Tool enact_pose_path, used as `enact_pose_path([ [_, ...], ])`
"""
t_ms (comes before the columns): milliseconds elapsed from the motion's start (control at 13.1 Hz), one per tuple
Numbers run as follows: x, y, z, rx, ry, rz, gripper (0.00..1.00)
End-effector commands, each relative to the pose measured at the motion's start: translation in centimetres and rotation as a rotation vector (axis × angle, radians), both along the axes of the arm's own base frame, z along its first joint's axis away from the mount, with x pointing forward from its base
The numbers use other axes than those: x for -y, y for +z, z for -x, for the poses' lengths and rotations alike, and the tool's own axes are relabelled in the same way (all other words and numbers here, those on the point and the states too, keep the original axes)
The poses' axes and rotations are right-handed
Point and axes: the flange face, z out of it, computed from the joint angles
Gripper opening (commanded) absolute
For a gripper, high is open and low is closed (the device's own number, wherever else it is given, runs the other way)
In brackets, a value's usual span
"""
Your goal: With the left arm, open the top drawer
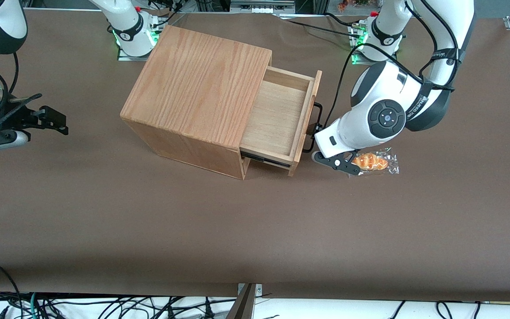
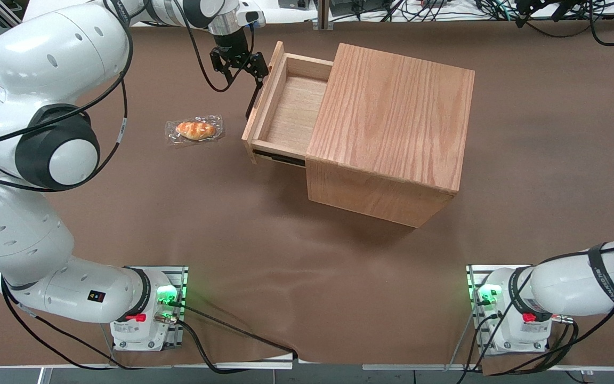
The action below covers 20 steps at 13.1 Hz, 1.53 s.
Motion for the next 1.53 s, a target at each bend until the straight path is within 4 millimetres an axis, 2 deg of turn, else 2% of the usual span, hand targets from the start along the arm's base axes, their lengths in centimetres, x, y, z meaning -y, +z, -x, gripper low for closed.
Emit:
enact_pose_path([
  [0,-1.4,1.0,-0.1,0.004,-0.026,-0.022,1.00],
  [305,-1.4,1.0,-0.1,0.003,-0.025,-0.021,1.00],
  [534,-1.4,2.0,0.1,0.004,-0.024,-0.018,1.00],
  [839,-1.3,5.2,1.6,-0.012,-0.040,-0.024,1.00],
  [1068,-2.0,9.8,2.8,0.030,-0.037,-0.025,1.00],
  [1220,-4.4,13.4,3.0,0.087,0.005,-0.028,1.00],
  [1449,-10.6,17.0,2.3,0.139,0.104,-0.033,1.00],
])
